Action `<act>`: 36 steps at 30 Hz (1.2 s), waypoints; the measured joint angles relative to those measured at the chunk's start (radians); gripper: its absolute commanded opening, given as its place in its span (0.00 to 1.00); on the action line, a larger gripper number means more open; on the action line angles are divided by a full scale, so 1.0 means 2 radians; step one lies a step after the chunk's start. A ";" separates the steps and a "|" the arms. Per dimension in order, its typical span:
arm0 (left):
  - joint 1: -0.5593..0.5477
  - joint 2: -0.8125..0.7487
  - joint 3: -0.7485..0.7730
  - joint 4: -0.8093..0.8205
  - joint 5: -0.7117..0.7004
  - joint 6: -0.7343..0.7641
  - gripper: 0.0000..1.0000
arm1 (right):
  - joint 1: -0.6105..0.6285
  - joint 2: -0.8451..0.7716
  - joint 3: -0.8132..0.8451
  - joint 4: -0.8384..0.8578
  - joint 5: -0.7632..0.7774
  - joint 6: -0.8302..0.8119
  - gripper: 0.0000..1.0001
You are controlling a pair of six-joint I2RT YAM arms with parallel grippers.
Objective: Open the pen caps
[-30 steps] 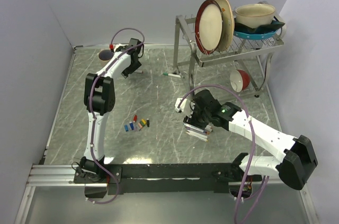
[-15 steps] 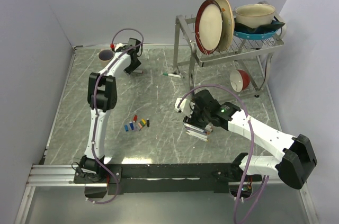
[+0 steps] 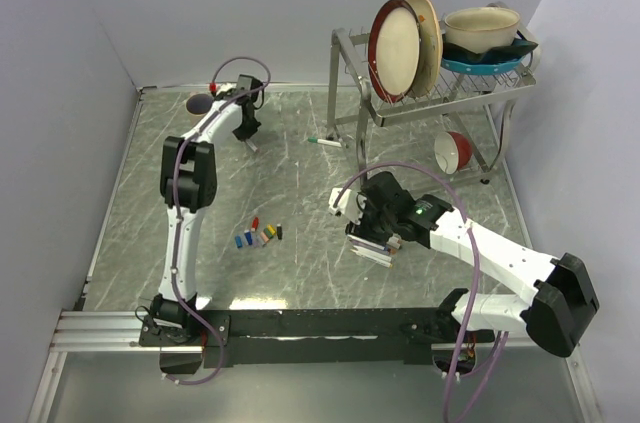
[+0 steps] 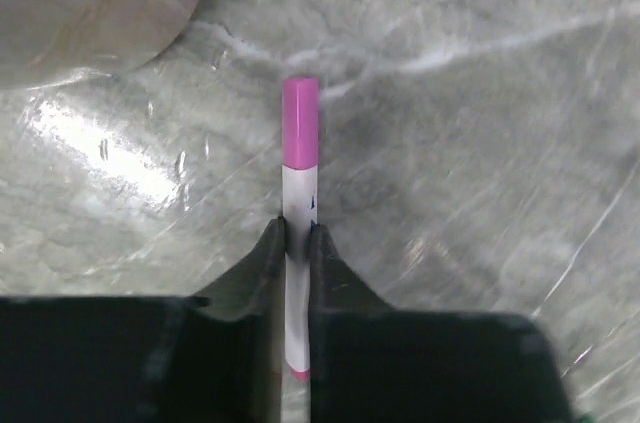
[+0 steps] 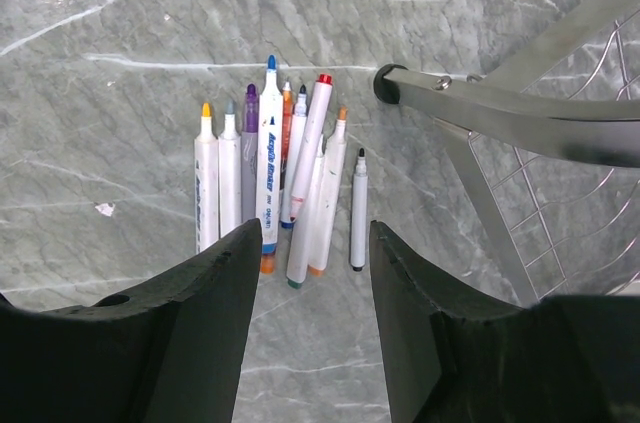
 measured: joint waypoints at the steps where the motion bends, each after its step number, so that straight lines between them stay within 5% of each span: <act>1: 0.000 -0.011 -0.022 0.012 0.005 0.010 0.01 | 0.000 -0.001 0.000 0.000 -0.001 0.000 0.55; 8: -0.002 -0.153 -0.260 0.124 0.074 0.091 0.14 | 0.001 -0.003 0.000 0.000 -0.012 -0.004 0.54; 13: -0.014 -0.225 -0.379 0.186 0.124 0.125 0.13 | 0.002 -0.023 -0.005 0.000 -0.030 -0.009 0.54; 23: -0.046 -0.258 -0.456 0.276 0.107 0.146 0.25 | 0.002 -0.039 -0.008 0.000 -0.060 -0.015 0.54; 36: -0.090 -0.250 -0.447 0.263 0.045 0.146 0.28 | 0.002 -0.038 -0.008 0.001 -0.078 -0.024 0.55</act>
